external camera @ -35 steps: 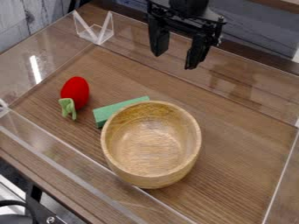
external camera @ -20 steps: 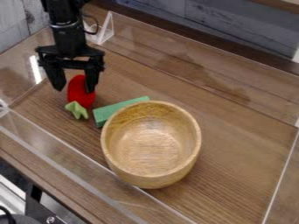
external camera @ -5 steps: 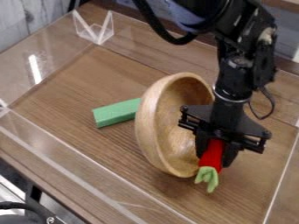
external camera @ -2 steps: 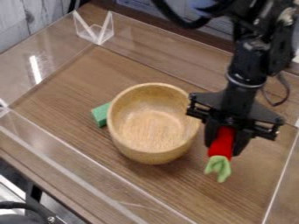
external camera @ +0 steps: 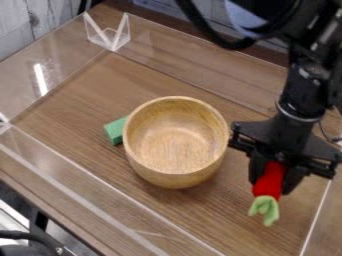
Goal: Move the red object to the right side of the table
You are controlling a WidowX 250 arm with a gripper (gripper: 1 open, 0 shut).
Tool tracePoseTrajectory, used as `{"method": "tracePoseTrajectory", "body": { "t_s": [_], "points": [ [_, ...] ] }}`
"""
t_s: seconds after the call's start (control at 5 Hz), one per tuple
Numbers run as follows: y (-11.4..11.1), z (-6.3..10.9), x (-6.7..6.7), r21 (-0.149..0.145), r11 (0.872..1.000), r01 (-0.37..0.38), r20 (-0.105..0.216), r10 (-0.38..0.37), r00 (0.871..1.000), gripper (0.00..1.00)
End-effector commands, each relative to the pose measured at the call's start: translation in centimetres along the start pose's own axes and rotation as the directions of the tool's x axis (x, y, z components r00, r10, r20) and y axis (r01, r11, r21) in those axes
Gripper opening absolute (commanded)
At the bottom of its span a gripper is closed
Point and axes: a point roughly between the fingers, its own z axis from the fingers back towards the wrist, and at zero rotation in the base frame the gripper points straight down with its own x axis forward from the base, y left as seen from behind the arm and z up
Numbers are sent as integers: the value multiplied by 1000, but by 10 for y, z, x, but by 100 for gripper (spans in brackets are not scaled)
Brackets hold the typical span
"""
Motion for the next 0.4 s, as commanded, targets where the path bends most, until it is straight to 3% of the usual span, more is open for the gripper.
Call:
{"method": "tracePoseTrajectory", "body": {
  "t_s": [0.0, 0.2],
  "points": [
    [-14, 22, 8, -27, 999, 41, 50, -40, 998, 0],
    [-23, 30, 14, -18, 994, 107, 53, -106, 993, 0]
  ]
}}
